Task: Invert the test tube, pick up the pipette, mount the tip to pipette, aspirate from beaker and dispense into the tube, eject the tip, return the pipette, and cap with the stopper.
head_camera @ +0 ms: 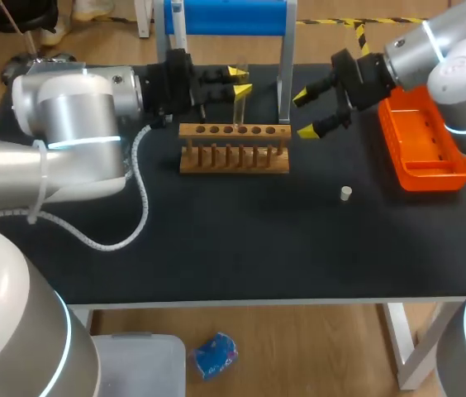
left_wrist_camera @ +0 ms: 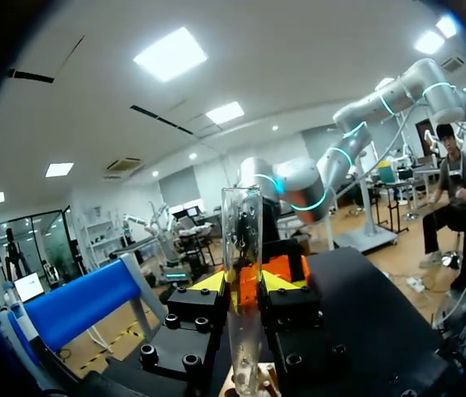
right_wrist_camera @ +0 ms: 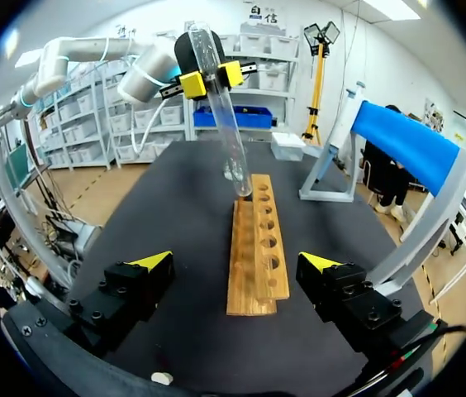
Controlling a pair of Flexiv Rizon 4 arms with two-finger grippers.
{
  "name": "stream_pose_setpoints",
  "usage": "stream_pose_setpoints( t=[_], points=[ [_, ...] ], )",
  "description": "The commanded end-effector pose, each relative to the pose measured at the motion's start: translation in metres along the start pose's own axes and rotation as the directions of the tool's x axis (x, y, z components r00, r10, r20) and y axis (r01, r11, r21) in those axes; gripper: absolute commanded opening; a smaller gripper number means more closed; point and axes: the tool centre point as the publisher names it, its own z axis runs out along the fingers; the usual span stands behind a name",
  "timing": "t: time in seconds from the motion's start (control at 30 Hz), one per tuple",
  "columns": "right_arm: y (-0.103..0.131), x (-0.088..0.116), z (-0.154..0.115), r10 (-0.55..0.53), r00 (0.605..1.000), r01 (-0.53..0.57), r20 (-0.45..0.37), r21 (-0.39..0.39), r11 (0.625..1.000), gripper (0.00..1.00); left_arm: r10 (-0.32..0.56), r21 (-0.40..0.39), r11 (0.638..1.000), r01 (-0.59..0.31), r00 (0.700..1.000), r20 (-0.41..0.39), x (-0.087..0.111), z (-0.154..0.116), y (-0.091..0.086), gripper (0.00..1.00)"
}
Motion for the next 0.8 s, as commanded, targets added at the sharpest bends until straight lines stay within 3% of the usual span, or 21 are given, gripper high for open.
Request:
stream_pose_setpoints(
  t=[0.03,0.33,0.8],
  points=[
    [-0.004,-0.008,0.003,-0.015,1.0,0.015,-0.011,0.025,1.0,1.0,-0.013,-0.007,1.0,0.013,1.0,-0.01,-0.009,0.009,0.006,0.0],
    [-0.015,-0.018,0.01,-0.018,1.0,0.019,-0.011,0.044,0.999,1.0,-0.035,-0.016,0.999,0.034,0.999,-0.014,-0.011,0.013,0.014,0.0],
    [-0.019,-0.016,0.017,-0.035,0.999,0.037,-0.04,0.047,0.998,1.0,-0.055,-0.026,0.998,0.055,0.998,-0.019,-0.011,0.018,0.022,0.0]
  ],
)
